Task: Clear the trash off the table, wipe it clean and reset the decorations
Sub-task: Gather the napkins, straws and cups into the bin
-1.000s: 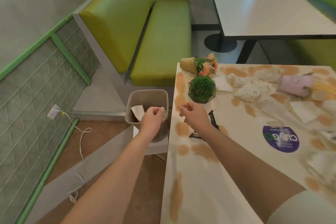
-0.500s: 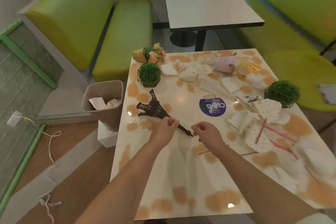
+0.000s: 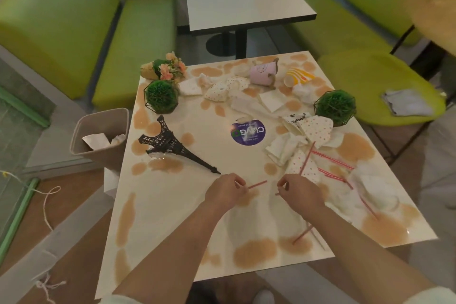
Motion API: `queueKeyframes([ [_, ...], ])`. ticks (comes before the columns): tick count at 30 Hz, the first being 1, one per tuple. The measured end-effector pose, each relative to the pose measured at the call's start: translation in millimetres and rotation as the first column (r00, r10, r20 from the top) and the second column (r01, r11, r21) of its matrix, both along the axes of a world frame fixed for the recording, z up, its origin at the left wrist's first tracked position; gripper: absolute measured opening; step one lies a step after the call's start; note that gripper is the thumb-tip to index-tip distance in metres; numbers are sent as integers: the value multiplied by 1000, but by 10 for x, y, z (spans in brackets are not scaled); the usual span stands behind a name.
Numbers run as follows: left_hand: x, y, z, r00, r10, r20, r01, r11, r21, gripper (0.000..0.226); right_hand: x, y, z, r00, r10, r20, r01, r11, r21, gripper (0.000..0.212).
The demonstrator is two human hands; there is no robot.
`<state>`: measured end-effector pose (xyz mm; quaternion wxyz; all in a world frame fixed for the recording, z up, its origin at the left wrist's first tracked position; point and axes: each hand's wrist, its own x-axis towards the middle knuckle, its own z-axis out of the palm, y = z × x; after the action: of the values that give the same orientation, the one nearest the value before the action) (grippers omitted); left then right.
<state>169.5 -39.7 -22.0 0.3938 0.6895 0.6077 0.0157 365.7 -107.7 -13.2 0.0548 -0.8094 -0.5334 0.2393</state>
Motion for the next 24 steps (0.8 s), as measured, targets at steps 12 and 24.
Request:
queueKeyframes([
  [12,522,219,-182,903,-249,-351,337,916,218,22,386,133,-178,810,509,292,-465,860,-212,16],
  [24,712,356,-179,709,-403,-579,564,816,124,29,355,263,-185,777,585,231,-527,806,-270,12],
])
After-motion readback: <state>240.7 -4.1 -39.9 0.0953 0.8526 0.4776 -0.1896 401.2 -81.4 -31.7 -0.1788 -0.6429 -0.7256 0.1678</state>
